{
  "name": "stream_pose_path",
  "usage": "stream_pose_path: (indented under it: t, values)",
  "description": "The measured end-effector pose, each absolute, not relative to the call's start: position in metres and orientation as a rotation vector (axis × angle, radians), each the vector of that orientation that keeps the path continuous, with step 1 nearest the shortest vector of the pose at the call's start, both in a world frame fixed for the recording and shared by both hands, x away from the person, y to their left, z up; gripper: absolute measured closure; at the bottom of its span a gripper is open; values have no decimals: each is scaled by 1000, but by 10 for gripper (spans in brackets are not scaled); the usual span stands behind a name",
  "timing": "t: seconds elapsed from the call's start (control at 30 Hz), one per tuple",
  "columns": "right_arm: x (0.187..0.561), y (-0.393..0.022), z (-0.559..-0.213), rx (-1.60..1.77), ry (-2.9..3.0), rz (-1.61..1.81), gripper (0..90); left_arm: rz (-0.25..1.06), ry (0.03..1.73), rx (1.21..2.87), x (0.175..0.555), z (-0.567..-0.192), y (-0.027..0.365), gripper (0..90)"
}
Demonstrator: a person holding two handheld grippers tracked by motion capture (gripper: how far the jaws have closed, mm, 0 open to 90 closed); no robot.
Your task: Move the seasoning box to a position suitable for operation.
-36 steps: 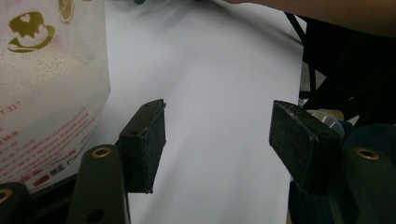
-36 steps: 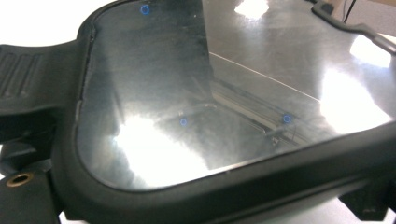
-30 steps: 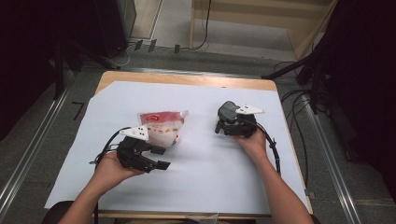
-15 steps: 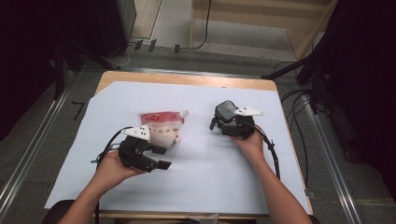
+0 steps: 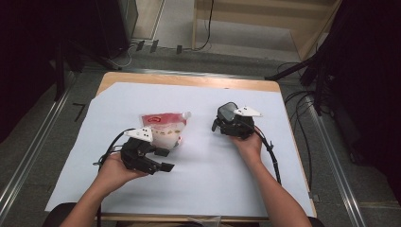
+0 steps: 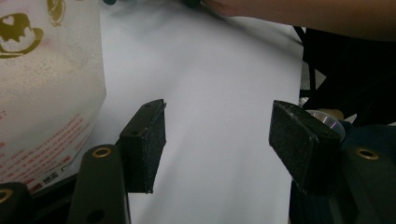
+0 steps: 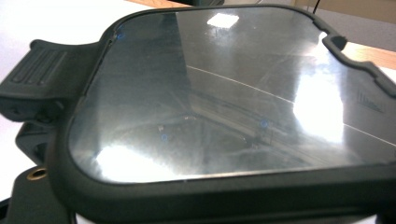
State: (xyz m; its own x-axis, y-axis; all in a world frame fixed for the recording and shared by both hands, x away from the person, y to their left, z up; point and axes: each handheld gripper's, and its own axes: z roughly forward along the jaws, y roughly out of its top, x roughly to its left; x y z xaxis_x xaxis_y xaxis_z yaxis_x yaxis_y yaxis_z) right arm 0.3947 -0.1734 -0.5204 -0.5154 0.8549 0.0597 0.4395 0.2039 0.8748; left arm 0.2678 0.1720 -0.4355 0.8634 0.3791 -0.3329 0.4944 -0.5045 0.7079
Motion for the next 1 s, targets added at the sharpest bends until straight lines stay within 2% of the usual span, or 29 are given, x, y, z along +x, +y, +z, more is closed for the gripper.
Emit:
stream_pose_path:
  t: [0.4,1.0]
  values:
    - [391,-183,-506,1242,2038,1290,147,-177,614,2155,269,-434,167,375]
    - [366,-180,-489,1189,2125,1328,148,-197,560,2178,268,-436,141,381]
